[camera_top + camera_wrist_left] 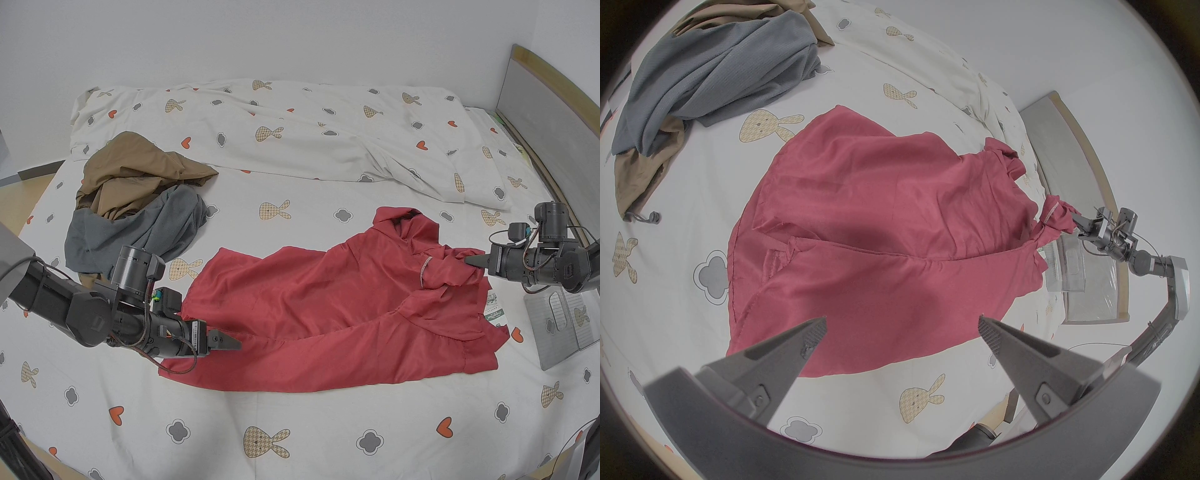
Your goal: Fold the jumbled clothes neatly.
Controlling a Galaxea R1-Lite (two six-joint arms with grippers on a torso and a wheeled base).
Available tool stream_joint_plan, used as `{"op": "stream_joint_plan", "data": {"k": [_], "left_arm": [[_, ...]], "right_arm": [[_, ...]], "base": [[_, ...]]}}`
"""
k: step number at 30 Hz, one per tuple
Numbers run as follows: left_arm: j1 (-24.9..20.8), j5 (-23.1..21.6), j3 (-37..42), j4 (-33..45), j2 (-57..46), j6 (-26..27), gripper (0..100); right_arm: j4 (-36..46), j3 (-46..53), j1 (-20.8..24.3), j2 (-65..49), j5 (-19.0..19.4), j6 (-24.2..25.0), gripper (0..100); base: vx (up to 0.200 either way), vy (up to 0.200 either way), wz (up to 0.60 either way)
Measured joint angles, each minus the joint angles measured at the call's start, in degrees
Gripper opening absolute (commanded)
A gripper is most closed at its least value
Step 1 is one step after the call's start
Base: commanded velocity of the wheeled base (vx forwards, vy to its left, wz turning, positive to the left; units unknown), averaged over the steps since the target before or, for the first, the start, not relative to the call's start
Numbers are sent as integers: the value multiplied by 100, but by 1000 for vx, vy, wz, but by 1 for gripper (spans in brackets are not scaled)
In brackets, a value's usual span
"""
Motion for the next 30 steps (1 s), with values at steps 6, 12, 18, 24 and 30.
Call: {"op": "stream_joint_plan", "data": {"k": [6, 12, 18, 24, 30], "left_arm": [[48, 0, -38, -2, 52, -4, 100], [138, -12, -96, -27, 140, -4, 100], [249, -151, -190, -151, 283, -1, 100], [422, -176, -247, -408, 492, 341, 100], [572, -168, -280, -503, 713, 656, 100]], "right_arm": [[20, 60, 61, 113, 0, 15, 0], [15, 369, 77, 45, 2, 2, 0], [22, 708, 68, -305, 20, 6, 0], [28, 1076, 57, -791, 41, 15, 0], [23, 1298, 68, -1122, 61, 17, 0]], "base": [[0, 0, 0], [0, 0, 0], [0, 0, 0], [0, 0, 0], [0, 0, 0]]}}
